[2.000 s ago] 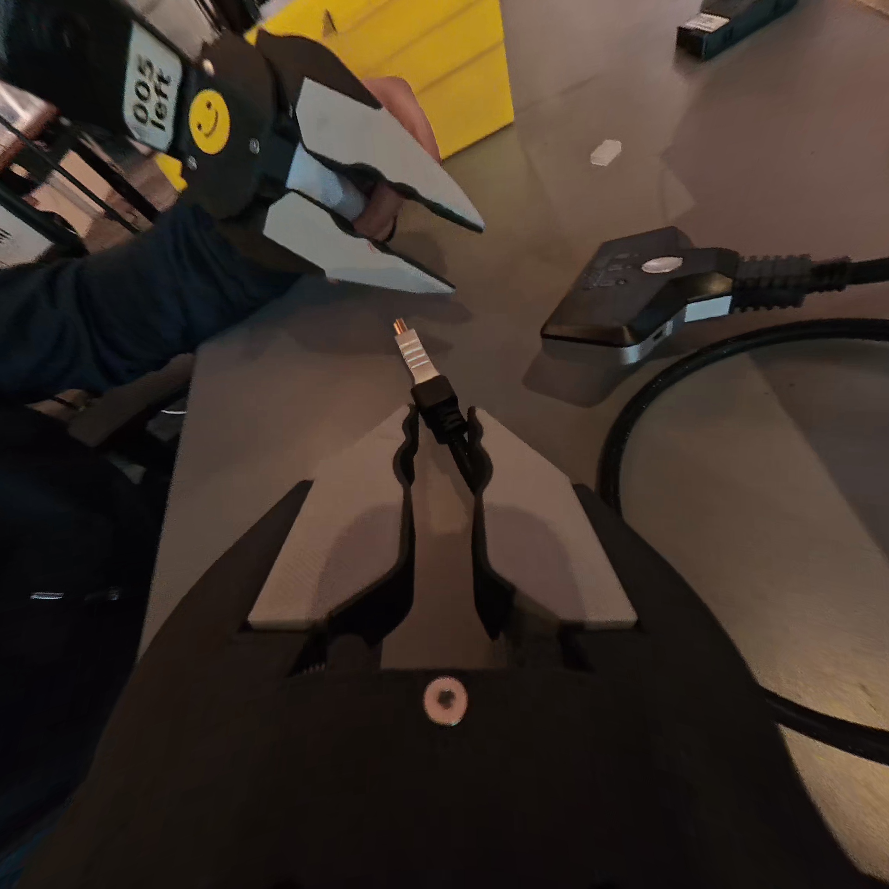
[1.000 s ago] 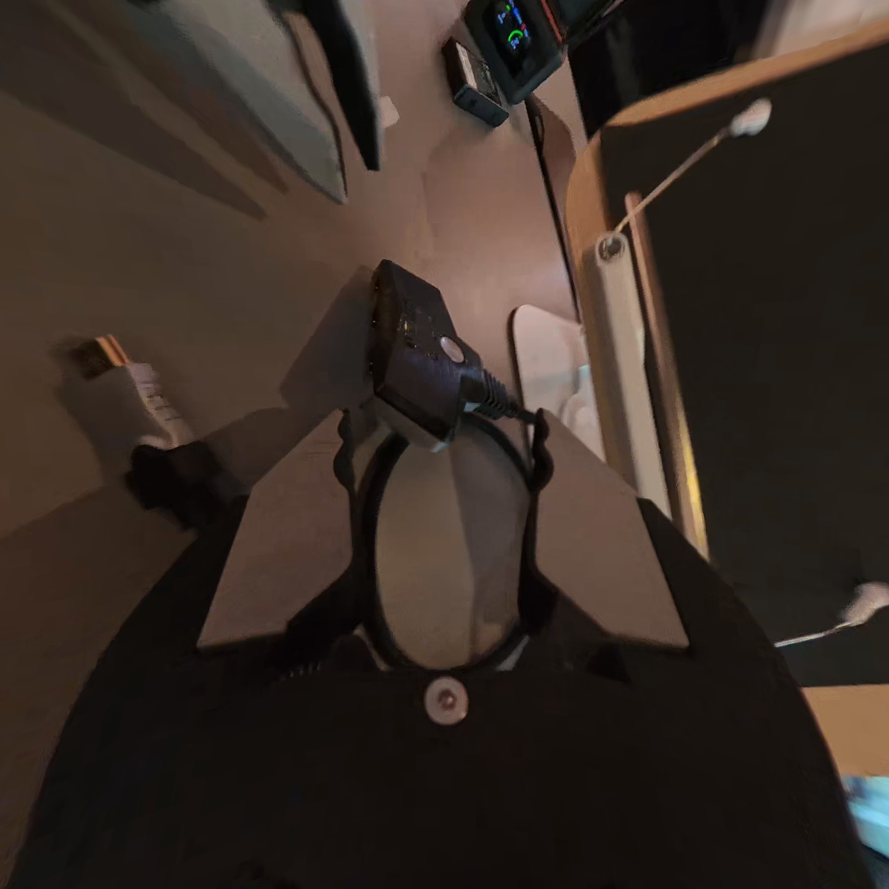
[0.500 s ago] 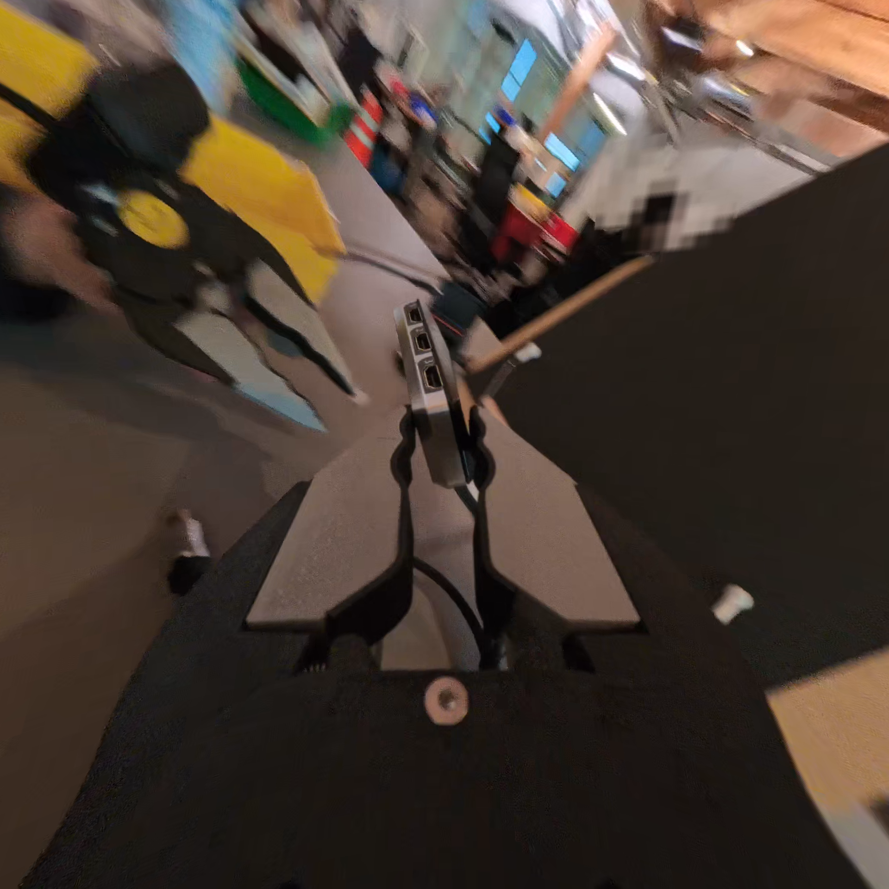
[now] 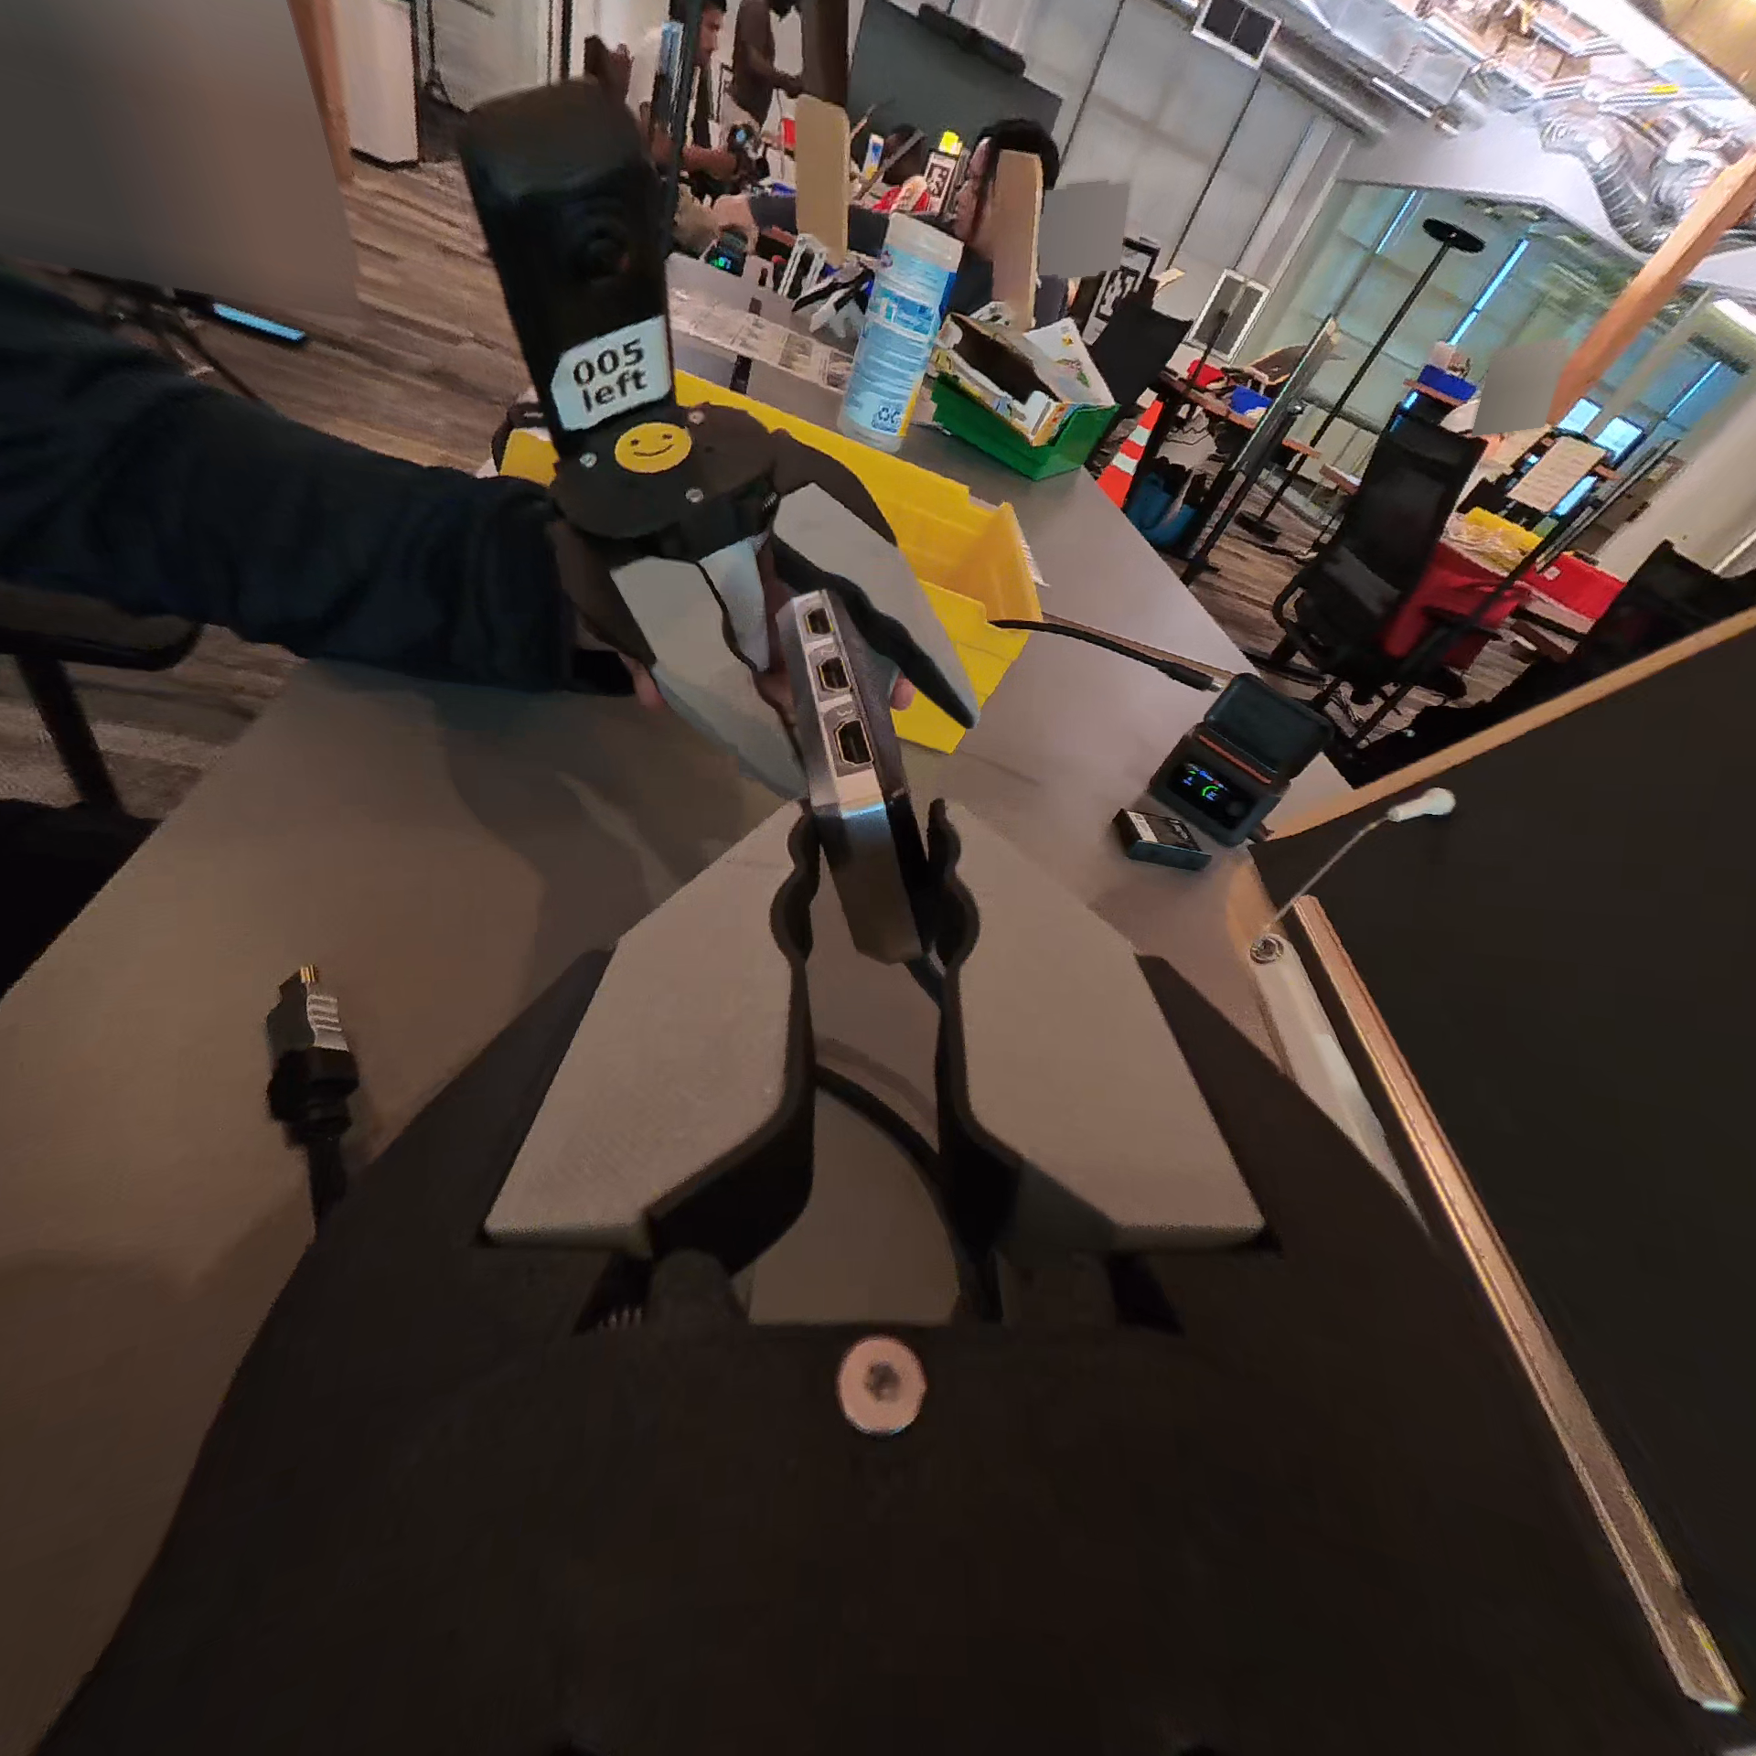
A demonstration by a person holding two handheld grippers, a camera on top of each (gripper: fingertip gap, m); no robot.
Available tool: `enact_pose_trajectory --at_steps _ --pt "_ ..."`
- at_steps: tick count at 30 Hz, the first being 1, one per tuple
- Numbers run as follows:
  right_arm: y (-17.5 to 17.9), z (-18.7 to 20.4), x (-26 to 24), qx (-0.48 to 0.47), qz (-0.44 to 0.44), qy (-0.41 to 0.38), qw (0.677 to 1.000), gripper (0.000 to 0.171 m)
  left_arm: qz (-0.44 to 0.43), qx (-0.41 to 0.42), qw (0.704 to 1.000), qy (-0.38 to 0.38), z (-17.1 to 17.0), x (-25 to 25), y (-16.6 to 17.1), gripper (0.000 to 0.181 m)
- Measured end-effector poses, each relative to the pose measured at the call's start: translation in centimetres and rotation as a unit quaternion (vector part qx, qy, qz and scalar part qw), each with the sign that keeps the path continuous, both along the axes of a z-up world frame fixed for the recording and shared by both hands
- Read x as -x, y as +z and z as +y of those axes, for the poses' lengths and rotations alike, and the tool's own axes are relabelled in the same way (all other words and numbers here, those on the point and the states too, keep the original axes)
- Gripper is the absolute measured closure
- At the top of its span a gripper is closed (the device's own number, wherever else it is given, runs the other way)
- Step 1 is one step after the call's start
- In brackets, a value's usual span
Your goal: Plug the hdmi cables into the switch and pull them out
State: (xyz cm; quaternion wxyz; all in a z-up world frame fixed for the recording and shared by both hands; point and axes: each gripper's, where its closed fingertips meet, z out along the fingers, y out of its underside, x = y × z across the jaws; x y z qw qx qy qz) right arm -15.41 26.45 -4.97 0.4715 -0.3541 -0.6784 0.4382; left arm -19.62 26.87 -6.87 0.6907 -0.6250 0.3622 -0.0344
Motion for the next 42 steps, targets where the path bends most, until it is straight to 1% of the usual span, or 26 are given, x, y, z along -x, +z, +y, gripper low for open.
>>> enact_pose_trajectory --at_steps 1,3,6,8,10,11,12,14,16,18,20,21,22,23,25,28,30,31,32,34,35,36,38,40,41,42 --pt "-0.2 -0.1 0.1 -0.005 -0.003 0.002 1.0 0.151 -0.002 0.0 1.0 -0.024 -0.6 -0.5 0.1 0.139" --pt "-0.7 -0.5 0.6 -0.005 -0.011 0.005 1.0 0.15 0.0 -0.015 0.998 -0.061 -1.7 -1.6 0.5 0.159" --pt "-0.7 -0.2 1.0 0.022 -0.019 -0.009 1.0 0.144 0.041 -0.002 0.998 -0.04 -1.1 -1.5 -0.1 0.161" --pt "-0.3 0.7 0.5 0.046 -0.023 -0.024 0.998 0.14 0.031 -0.008 0.999 -0.028 -0.9 -1.4 0.4 0.162" --pt "0.7 2.4 -0.5 0.06 0.001 -0.051 0.997 0.138 0.016 0.007 0.999 -0.032 -1.4 -1.4 1.4 0.163" --pt "0.9 3.7 -1.0 0.066 0.011 -0.076 0.995 0.157 0.02 0.004 0.999 -0.026 -1.6 -1.1 2.3 0.162" --pt "0.8 5.0 -1.5 0.065 0.017 -0.103 0.992 0.17 0.029 0.002 0.999 -0.019 -2.0 -0.9 3.2 0.157" --pt "0.3 6.5 -2.0 0.049 0.03 -0.136 0.989 0.169 0.052 0.016 0.999 0.004 -2.4 0.2 5.2 0.163" --pt "-0.7 7.2 -1.9 0.052 0.014 -0.152 0.987 0.159 0.068 0.013 0.997 0.036 -2.9 1.7 8.1 0.163" --pt "-1.9 5.2 -1.3 0.079 -0.029 -0.096 0.992 0.154 0.035 0.039 0.999 0.015 -3.9 1.9 11.2 0.163" --pt "-3.4 0.8 -1.1 0.109 -0.081 0.023 0.99 0.156 0.0 0.03 0.999 0.014 -4.3 1.8 14.5 0.163" --pt "-4.5 -1.0 -1.0 0.113 -0.117 0.063 0.985 0.159 0.007 0.019 1.0 0.012 -4.4 1.6 15.5 0.164" --pt "-6.0 -1.5 -0.6 0.1 -0.153 0.063 0.981 0.158 0.017 0.009 1.0 0.02 -4.2 1.5 16.3 0.163" --pt "-7.5 -1.2 0.1 0.079 -0.179 0.04 0.98 0.146 0.025 0.004 0.999 0.029 -4.1 1.5 16.9 0.163" --pt "-9.7 -0.3 1.2 0.043 -0.214 -0.008 0.976 0.142 0.04 -0.003 0.999 0.036 -3.9 1.5 18.6 0.163" --pt "-10.8 -0.1 1.6 0.048 -0.233 -0.015 0.971 0.136 0.032 -0.017 0.998 0.043 -3.5 2.0 23.2 0.163" --pt "-10.9 0.9 1.7 0.057 -0.231 -0.037 0.971 0.126 -0.003 -0.007 0.999 0.041 -2.7 2.6 27.1 0.163" --pt "-10.7 1.3 1.7 0.064 -0.226 -0.046 0.971 0.124 -0.039 0.006 0.999 0.033 -2.4 2.9 29.0 0.163" --pt "-10.3 1.7 1.7 0.074 -0.219 -0.051 0.972 0.124 -0.098 0.024 0.995 0.01 -2.3 2.9 31.1 0.163" --pt "-9.7 2.1 1.5 0.096 -0.208 -0.054 0.972 0.121 -0.211 0.052 0.975 -0.052 -2.5 2.9 34.8 0.164" --pt "-9.4 2.2 1.4 0.104 -0.203 -0.053 0.972 0.122 -0.239 0.063 0.967 -0.061 -2.0 3.2 35.6 0.164" --pt "-9.2 2.3 1.3 0.109 -0.199 -0.053 0.972 0.122 -0.241 0.084 0.965 -0.058 -1.3 3.4 35.4 0.164" --pt "-9.0 2.4 1.3 0.112 -0.193 -0.051 0.973 0.122 -0.176 0.122 0.976 -0.032 -0.6 2.9 33.4 0.164" --pt "-8.7 2.1 1.2 0.113 -0.189 -0.042 0.975 0.122 -0.117 0.087 0.988 -0.042 -2.1 1.5 33.8 0.164" --pt "-8.4 1.9 1.2 0.115 -0.182 -0.037 0.976 0.122 -0.123 0.058 0.99 -0.044 -2.6 1.6 35.1 0.164" --pt "-8.0 1.8 1.3 0.118 -0.173 -0.033 0.977 0.122 -0.157 0.04 0.986 -0.036 -2.7 2.5 36.5 0.164"
